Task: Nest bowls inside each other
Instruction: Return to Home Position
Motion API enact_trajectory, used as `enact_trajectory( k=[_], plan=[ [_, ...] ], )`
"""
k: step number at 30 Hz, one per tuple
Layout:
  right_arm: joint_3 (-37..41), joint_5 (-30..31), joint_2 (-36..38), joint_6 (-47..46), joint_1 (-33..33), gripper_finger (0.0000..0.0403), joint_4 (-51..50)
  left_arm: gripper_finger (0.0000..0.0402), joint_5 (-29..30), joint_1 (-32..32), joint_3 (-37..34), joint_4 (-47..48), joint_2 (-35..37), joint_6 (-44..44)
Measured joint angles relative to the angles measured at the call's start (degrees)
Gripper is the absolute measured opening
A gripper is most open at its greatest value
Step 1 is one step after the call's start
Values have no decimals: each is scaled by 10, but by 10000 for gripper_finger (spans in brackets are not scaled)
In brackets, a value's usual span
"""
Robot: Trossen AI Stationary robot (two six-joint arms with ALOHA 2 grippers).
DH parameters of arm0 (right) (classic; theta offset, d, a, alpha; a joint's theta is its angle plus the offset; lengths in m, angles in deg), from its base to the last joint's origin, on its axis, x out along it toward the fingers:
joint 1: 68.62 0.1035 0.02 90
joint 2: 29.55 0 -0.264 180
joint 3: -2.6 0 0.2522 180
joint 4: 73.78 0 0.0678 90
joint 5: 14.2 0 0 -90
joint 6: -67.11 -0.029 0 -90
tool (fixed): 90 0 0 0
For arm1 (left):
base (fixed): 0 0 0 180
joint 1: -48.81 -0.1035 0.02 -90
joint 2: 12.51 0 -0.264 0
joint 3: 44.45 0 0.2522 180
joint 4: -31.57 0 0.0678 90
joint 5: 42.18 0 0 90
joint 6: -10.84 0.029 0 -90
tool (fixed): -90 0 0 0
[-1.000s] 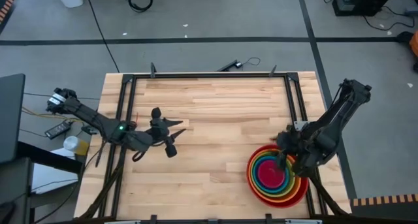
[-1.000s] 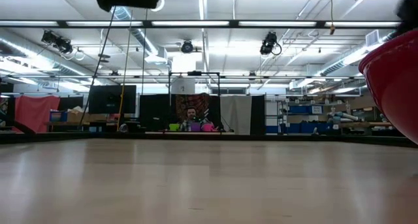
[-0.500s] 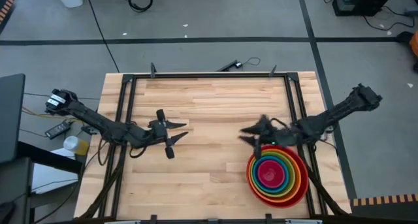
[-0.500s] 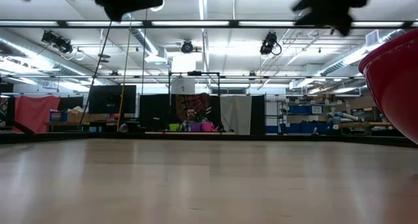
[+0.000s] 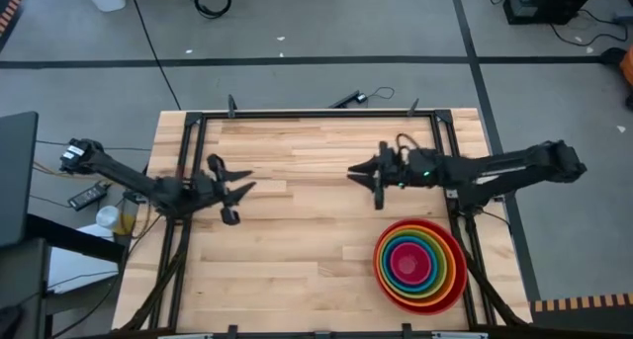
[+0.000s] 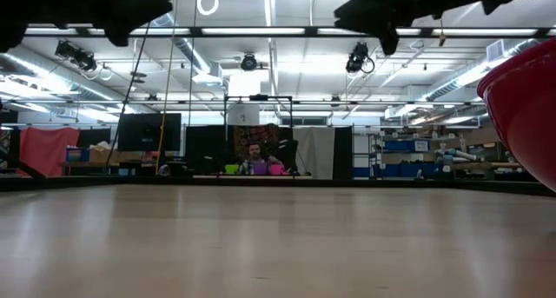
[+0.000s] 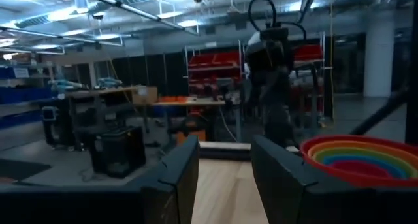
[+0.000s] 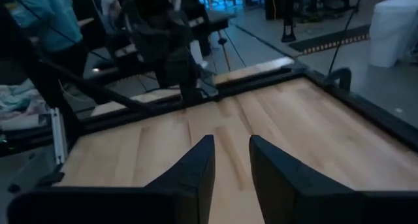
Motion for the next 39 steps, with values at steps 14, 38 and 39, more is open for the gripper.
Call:
enact_trajectory(
  k=[14,38,39],
  plan=[
    [123,42,290,-32,26,89,-125,142,-68,-21,-48,410,272,-152],
    [329,-10,420,-24,7,87,10,142,-232,-158,0,495,270,-190],
    [329,-19,425,-21,3,87,4,142,-232,-156,-6,489,270,-194]
  ],
)
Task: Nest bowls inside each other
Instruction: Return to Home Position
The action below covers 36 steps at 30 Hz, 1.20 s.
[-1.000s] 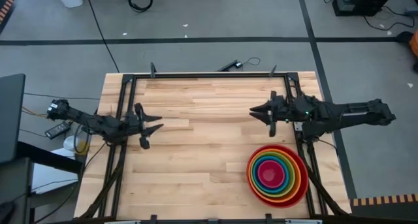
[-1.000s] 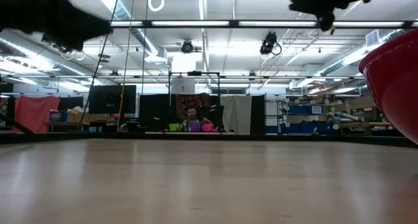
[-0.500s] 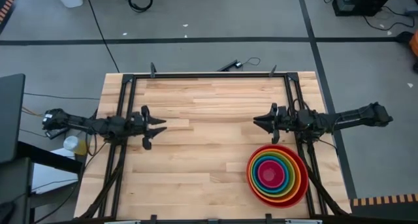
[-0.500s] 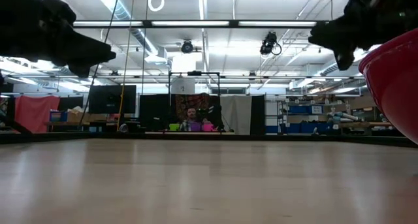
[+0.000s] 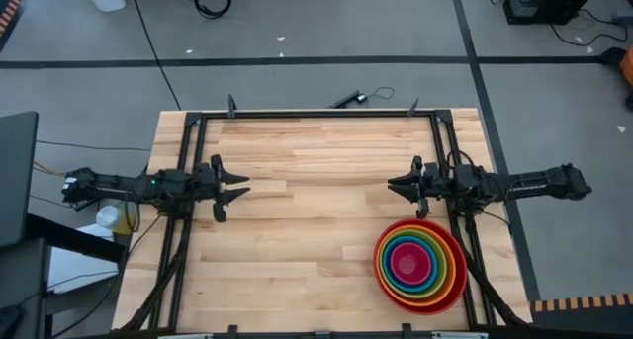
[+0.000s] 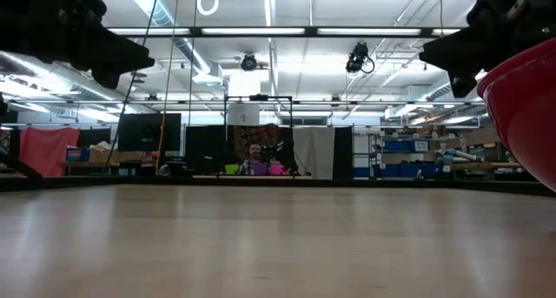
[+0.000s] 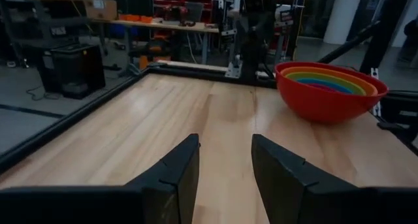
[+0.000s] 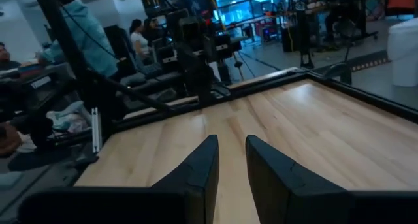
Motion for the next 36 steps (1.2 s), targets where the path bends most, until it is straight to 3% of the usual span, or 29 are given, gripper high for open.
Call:
enact_trajectory(
  k=[9,21,36],
  plan=[
    [33,-30,11,17,-4,87,53,142,-8,4,-44,-47,10,21],
    [36,-47,11,20,-4,87,53,142,-41,2,-51,-11,119,65],
    [36,-49,10,42,-4,87,64,142,-70,2,-51,26,123,44]
  ],
)
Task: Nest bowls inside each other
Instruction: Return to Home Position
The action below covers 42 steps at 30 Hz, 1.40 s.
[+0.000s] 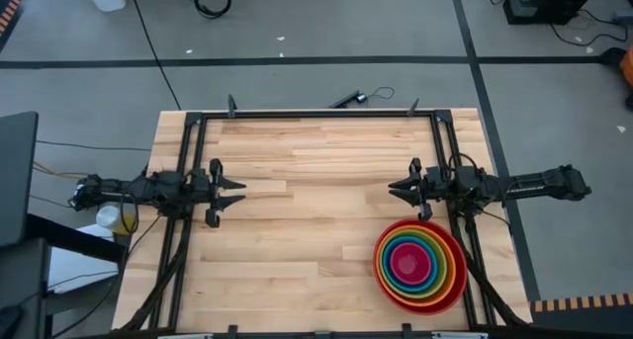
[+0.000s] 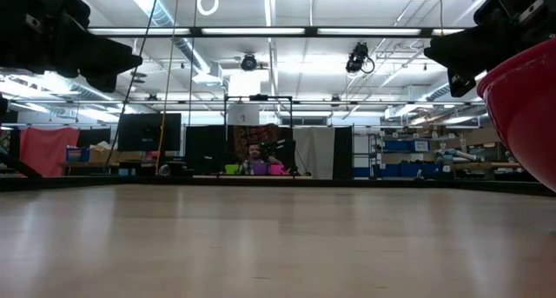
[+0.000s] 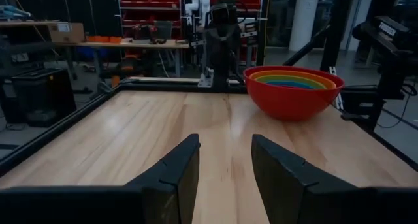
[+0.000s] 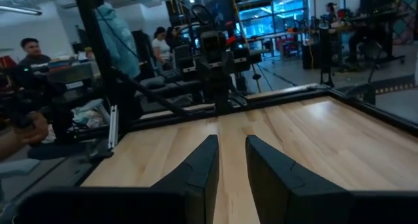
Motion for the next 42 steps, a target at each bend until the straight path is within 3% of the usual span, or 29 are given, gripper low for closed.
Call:
enact_trajectory(
  k=[8,17,29,33,42],
  plan=[
    [7,-25,0,10,0,87,10,142,0,0,-1,9,0,-19],
    [17,-28,-4,12,0,87,22,142,2,-3,-35,-59,0,-14],
    [17,-13,-2,24,-1,87,23,142,7,-40,-17,-51,0,4],
    [17,31,-2,44,-1,87,27,142,7,-41,-29,-61,0,1],
    [-36,44,77,53,-1,87,-134,142,7,-41,-33,-60,0,-16]
  ],
)
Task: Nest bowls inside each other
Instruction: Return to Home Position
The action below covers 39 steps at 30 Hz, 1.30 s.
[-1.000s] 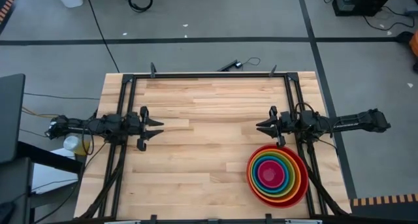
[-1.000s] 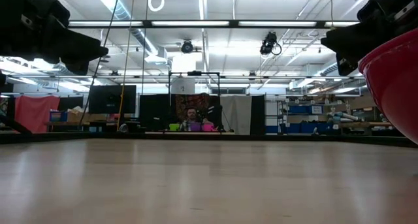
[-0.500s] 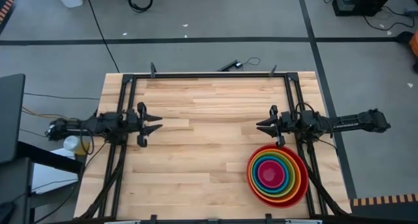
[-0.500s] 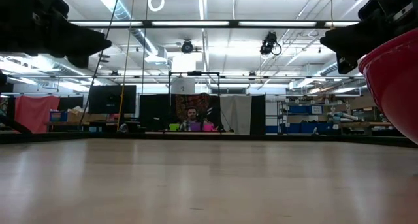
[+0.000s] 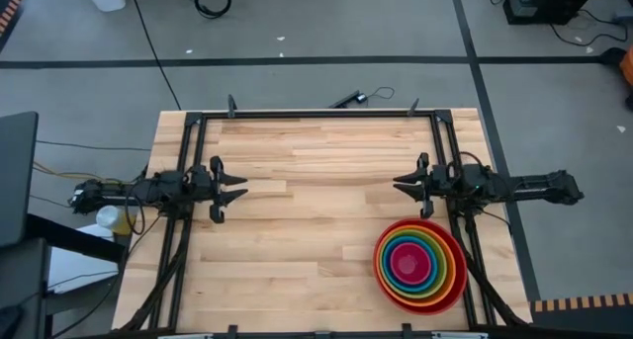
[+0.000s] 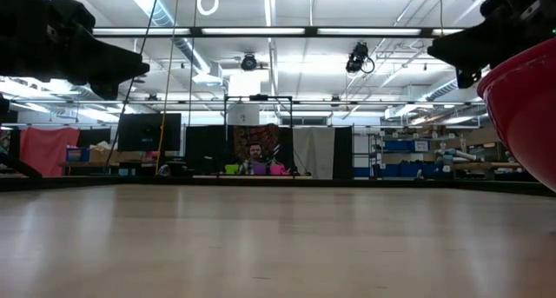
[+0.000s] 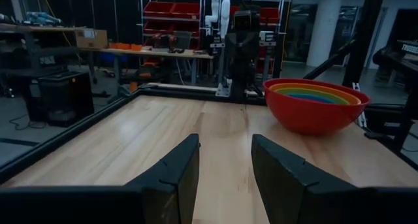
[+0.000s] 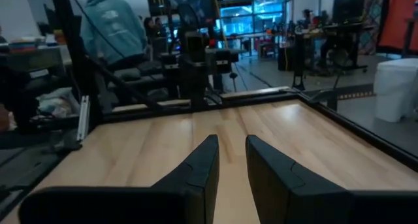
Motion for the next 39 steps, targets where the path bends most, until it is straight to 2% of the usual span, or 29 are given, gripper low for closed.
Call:
enact_trajectory(
  k=[6,12,17,20,27,33,39],
  plan=[
    [39,5,71,-14,0,87,7,142,0,0,0,-13,0,12],
    [53,4,111,-21,0,87,-18,142,-1,0,-2,-59,0,28],
    [53,3,110,-46,3,87,-19,142,-11,0,-2,-59,-1,28],
    [53,27,102,-63,6,87,-45,142,-11,0,-2,-59,-2,28],
    [53,34,81,-41,5,87,-29,142,-32,0,-2,-58,-2,9],
    [53,34,81,-62,5,87,-26,142,-28,0,-3,-26,-2,-41],
    [53,35,81,-63,5,87,-22,142,-28,0,-3,-28,-2,-37]
  ],
)
